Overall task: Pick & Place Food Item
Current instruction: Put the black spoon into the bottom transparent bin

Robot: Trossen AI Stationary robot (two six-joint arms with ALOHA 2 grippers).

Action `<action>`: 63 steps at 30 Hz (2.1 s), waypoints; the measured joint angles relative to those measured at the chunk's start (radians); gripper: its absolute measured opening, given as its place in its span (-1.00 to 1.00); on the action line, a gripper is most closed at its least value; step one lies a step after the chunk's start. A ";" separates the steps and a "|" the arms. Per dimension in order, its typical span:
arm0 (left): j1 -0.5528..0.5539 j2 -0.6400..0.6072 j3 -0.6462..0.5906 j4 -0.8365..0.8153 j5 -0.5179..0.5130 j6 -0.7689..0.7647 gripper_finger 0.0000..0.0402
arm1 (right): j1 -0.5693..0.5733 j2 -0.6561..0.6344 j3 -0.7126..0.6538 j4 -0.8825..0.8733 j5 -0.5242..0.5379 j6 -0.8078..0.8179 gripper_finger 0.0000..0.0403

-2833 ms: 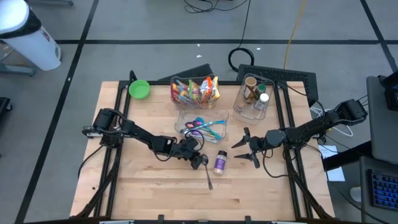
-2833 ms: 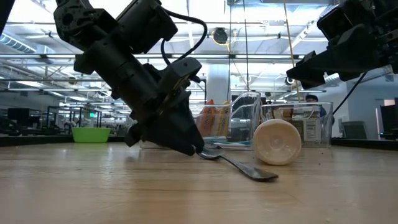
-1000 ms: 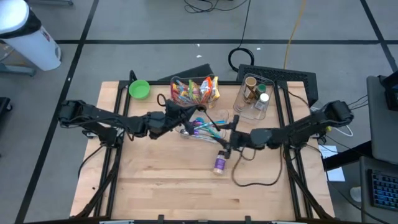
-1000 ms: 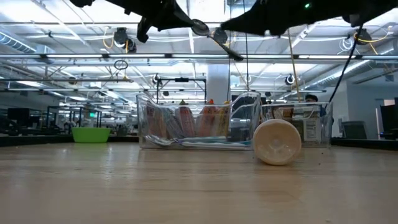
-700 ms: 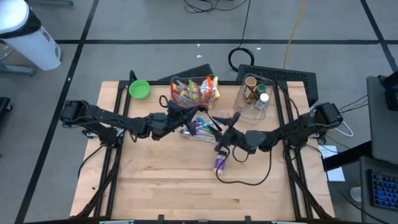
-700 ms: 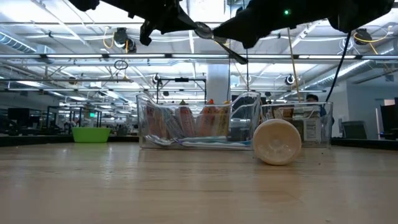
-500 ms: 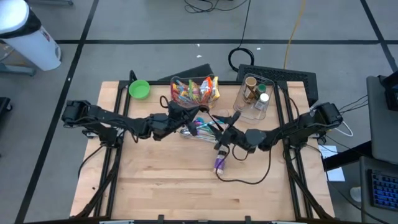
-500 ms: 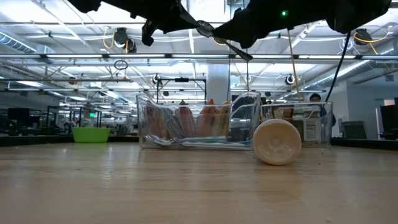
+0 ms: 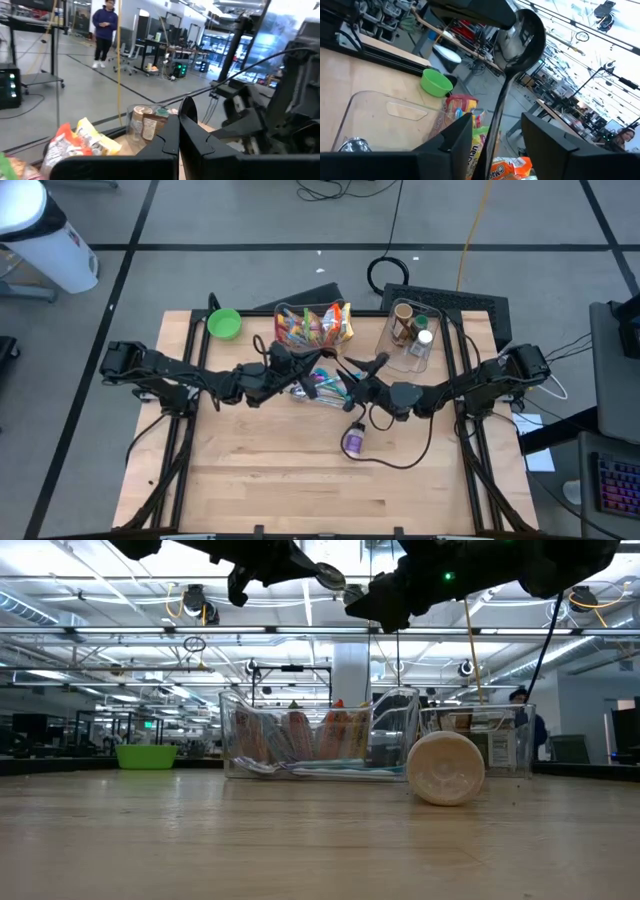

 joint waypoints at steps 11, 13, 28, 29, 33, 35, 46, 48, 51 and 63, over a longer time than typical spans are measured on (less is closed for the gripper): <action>0.000 0.000 0.000 0.002 -0.031 0.026 -0.99 | 0.001 0.000 0.000 0.000 0.000 -0.010 -0.56; 0.000 0.000 0.000 0.002 -0.031 0.026 -0.99 | 0.001 0.000 0.000 0.000 0.000 -0.010 -0.64; 0.000 0.000 0.000 -0.001 -0.033 0.012 -0.89 | -0.001 -0.002 0.000 0.005 0.014 -0.042 -0.95; 0.000 0.000 0.000 -0.001 -0.027 0.012 -0.87 | -0.001 -0.002 0.000 0.003 0.007 -0.047 -0.96; 0.003 0.000 0.000 0.000 0.014 0.018 -0.82 | 0.001 -0.001 0.000 0.002 0.000 -0.069 -0.98; 0.009 -0.001 0.000 0.001 0.042 0.026 -0.79 | 0.001 -0.001 -0.001 0.001 -0.001 -0.068 -0.98; 0.040 -0.001 0.000 0.015 0.144 0.092 -0.35 | 0.002 0.001 -0.001 -0.006 -0.023 -0.078 -0.98; 0.044 -0.001 0.000 0.027 0.145 0.121 -0.24 | 0.002 0.001 -0.001 -0.008 -0.018 -0.080 -0.98; 0.044 -0.001 0.000 0.077 0.144 0.178 -0.09 | 0.002 0.001 -0.001 -0.017 -0.006 -0.093 -0.98; 0.006 -0.136 0.000 0.080 0.119 0.415 0.11 | -0.001 -0.038 -0.001 -0.212 -0.005 -0.031 -0.98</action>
